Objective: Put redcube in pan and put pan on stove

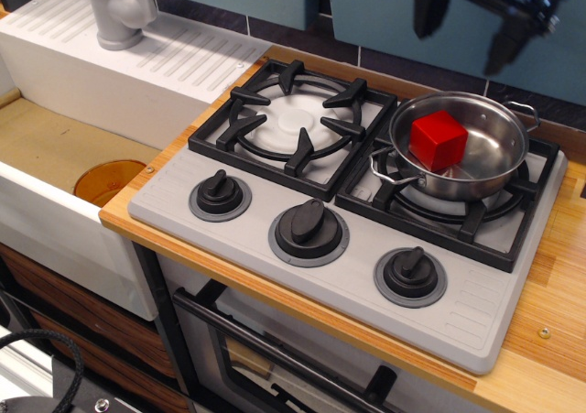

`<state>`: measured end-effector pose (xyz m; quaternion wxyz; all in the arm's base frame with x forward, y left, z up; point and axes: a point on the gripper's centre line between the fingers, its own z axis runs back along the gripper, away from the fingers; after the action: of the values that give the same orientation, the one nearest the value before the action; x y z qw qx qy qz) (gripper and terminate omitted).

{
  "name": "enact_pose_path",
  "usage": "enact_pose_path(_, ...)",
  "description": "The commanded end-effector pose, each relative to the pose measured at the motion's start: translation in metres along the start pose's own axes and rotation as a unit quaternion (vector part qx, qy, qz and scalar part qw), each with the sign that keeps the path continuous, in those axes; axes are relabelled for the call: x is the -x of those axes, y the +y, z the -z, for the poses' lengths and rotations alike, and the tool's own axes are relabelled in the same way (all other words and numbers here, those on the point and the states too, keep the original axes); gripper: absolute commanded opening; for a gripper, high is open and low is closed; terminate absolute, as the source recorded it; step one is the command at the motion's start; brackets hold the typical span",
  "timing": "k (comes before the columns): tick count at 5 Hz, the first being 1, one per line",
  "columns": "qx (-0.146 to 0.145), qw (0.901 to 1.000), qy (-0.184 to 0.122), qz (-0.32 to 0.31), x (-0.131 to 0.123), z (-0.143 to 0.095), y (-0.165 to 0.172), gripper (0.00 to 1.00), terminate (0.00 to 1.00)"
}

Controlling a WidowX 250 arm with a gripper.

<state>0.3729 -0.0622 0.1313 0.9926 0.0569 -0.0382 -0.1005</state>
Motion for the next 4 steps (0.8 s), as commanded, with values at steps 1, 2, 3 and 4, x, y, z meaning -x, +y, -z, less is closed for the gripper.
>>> enact_pose_path(1,-0.006,0.9987,-0.049,-0.006,0.016,-0.014,0.02,1.0,0.0)
enact_pose_path(2,-0.002,0.9981,-0.061,-0.009,0.022,0.002,0.023,1.0,0.0)
enact_pose_path(3,0.007,0.9974,-0.07,-0.012,0.027,0.017,0.022,1.0,0.0)
enact_pose_path(4,0.012,0.9968,-0.078,-0.014,0.029,0.029,0.02,1.0,0.0)
